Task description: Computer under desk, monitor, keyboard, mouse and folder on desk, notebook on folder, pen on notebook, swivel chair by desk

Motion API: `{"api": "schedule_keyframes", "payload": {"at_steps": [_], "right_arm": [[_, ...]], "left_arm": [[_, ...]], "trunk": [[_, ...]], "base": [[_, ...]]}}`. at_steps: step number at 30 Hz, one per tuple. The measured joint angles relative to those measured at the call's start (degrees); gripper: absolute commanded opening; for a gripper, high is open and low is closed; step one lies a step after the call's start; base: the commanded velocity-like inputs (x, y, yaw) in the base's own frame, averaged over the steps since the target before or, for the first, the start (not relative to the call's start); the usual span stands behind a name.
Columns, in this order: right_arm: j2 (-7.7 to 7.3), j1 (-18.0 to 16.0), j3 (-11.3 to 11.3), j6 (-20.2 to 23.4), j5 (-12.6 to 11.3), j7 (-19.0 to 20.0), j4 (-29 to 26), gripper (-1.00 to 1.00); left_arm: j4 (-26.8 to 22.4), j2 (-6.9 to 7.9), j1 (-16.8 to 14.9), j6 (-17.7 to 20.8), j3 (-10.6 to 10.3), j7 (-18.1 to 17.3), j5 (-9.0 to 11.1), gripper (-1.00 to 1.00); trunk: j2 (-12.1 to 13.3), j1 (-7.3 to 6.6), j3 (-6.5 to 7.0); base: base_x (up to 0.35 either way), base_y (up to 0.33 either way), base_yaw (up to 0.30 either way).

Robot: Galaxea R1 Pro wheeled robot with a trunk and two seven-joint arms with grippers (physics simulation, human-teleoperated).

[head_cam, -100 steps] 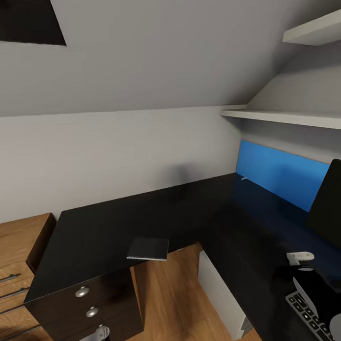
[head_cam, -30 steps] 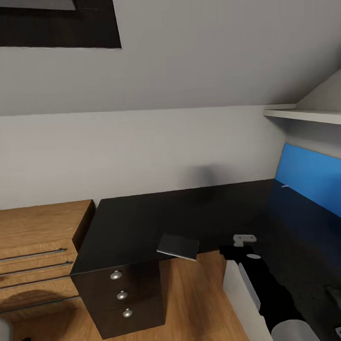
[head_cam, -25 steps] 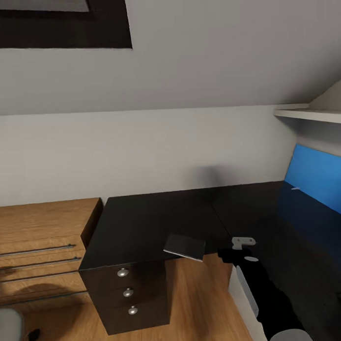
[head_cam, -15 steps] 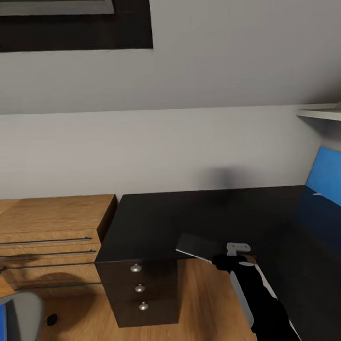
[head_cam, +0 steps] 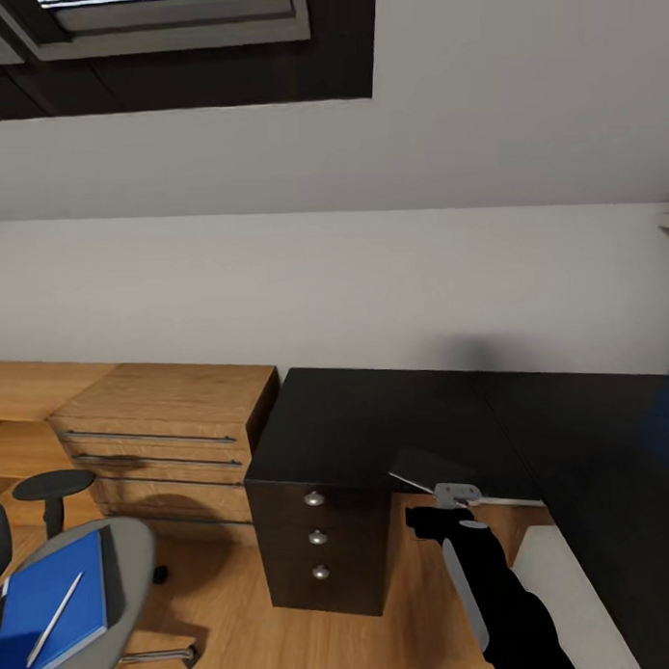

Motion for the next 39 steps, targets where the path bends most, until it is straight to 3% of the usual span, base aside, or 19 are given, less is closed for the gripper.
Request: {"api": "schedule_keyframes", "payload": {"at_steps": [4,9,28,39], "right_arm": [[0.33,0.3,1.2,0.0,0.0,0.1,0.0,1.0],[0.54,0.8,2.2,0.0,0.0,0.1,0.0,1.0],[1.81,1.2,4.9,-0.3,-0.1,-1.8,2.4,1.0],[1.81,1.2,6.4,-0.4,-0.1,-1.9,3.1,1.0]], "left_arm": [[1.7,0.4,0.0,-3.0,0.0,-0.1,0.1,1.0],[2.3,0.56,0.0,-4.1,0.0,-0.2,0.1,1.0],[2.7,0.28,0.0,-4.6,-0.2,-0.2,0.1,1.0],[2.7,0.42,0.0,-4.7,-0.2,-0.2,0.2,1.0]], "trunk": [[0.0,-0.01,-0.11],[0.0,-0.01,-0.25],[0.0,-0.01,-0.82],[0.0,-0.01,-1.23]], "base": [[-0.02,0.007,0.277],[-0.006,0.002,0.277],[-0.001,0.0,0.276],[0.0,0.0,0.267]]}}
